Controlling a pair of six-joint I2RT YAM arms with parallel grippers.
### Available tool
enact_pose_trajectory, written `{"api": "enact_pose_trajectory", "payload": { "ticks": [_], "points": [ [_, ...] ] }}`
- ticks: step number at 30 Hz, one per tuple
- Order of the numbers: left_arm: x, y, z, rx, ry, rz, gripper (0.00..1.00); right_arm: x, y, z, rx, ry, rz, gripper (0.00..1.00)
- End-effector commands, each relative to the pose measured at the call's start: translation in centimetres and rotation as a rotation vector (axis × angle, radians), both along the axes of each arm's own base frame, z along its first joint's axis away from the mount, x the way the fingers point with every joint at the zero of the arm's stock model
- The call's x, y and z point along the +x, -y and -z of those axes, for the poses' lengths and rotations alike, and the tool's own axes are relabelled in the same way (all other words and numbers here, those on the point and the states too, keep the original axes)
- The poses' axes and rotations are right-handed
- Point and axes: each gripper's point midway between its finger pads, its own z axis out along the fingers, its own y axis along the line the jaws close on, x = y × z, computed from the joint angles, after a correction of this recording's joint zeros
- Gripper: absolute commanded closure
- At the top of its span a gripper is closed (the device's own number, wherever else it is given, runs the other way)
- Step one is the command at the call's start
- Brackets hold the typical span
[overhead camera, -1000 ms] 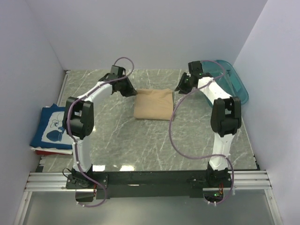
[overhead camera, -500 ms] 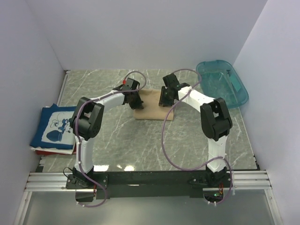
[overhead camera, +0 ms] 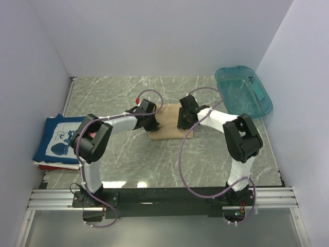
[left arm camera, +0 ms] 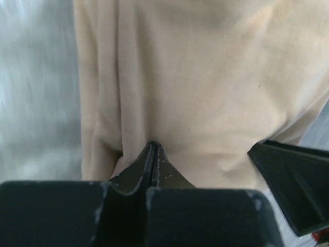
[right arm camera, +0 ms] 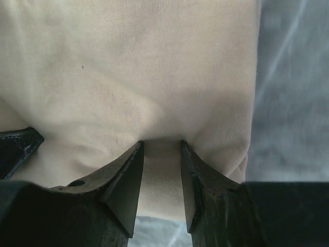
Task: Fold and stack the t-shirts
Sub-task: Fold the tshirt
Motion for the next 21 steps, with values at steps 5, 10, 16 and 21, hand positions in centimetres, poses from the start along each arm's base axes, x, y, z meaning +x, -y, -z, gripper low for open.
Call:
{"api": "enact_pose_trajectory", "payload": {
  "ticks": [5, 10, 16, 21],
  "points": [
    [-10.8, -0.8, 2.0, 0.036, -0.118, 0.076, 0.99, -8.8, 0.3, 0.2, 0.029, -0.065, -0.081, 0.58],
    [-15.9, -1.7, 2.6, 0.032, -0.163, 0.092, 0.99, -14.4, -1.7, -1.1, 0.103, -0.056, -0.173, 0.58],
    [-18.1, -2.3, 0.2, 0.007, -0.117, 0.099, 0.93, -17.1, -1.9, -3.1, 0.173, -0.031, -0.199, 0.58],
    [-15.4, -2.3, -5.8, 0.008, 0.029, 0.084, 0.71, -14.4, -1.0, -7.6, 0.154, 0.093, -0.159, 0.55]
  ]
}}
